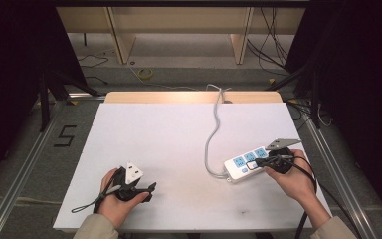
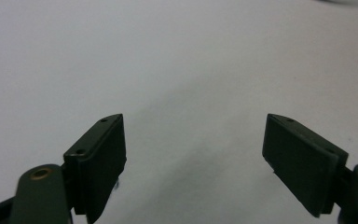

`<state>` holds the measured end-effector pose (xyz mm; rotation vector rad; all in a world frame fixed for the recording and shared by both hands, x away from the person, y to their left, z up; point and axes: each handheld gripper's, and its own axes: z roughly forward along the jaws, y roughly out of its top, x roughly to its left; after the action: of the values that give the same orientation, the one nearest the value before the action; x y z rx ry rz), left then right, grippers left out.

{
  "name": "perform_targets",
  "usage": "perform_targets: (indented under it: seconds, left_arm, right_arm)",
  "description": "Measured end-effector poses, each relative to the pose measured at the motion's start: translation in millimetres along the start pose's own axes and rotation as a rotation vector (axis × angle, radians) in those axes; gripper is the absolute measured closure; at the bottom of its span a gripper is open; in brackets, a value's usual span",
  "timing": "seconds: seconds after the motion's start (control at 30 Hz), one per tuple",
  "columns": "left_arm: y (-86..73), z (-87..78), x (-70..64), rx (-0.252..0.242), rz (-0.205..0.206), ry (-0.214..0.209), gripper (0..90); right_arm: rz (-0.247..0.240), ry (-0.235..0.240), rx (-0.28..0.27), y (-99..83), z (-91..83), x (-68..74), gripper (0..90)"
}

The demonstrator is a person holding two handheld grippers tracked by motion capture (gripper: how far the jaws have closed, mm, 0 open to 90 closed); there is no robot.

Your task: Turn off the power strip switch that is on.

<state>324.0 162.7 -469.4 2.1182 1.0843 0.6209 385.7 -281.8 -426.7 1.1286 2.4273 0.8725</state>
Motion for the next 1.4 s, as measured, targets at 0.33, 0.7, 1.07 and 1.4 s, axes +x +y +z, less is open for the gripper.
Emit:
perform_targets:
  seconds: [0.33,0.7,1.07,1.4]
  left_arm:
    - [0.2,0.0,-0.1,0.000,0.000,0.000,21.2]
    - [0.1,-0.1,-0.1,-0.001,-0.002,0.001,21.3]
    - [-0.1,0.0,0.1,0.000,-0.001,0.001,21.3]
    - [-0.1,-0.1,0.1,0.000,-0.001,0.001,21.3]
  right_arm:
    - [0.011,-0.015,0.021,1.4,1.7,-4.1,90.0]
    - [0.029,-0.030,0.045,1.9,3.6,-10.1,90.0]
    - [0.043,-0.047,0.066,2.9,6.7,-15.8,90.0]
    - [0.049,-0.054,0.079,2.6,8.8,-20.1,90.0]
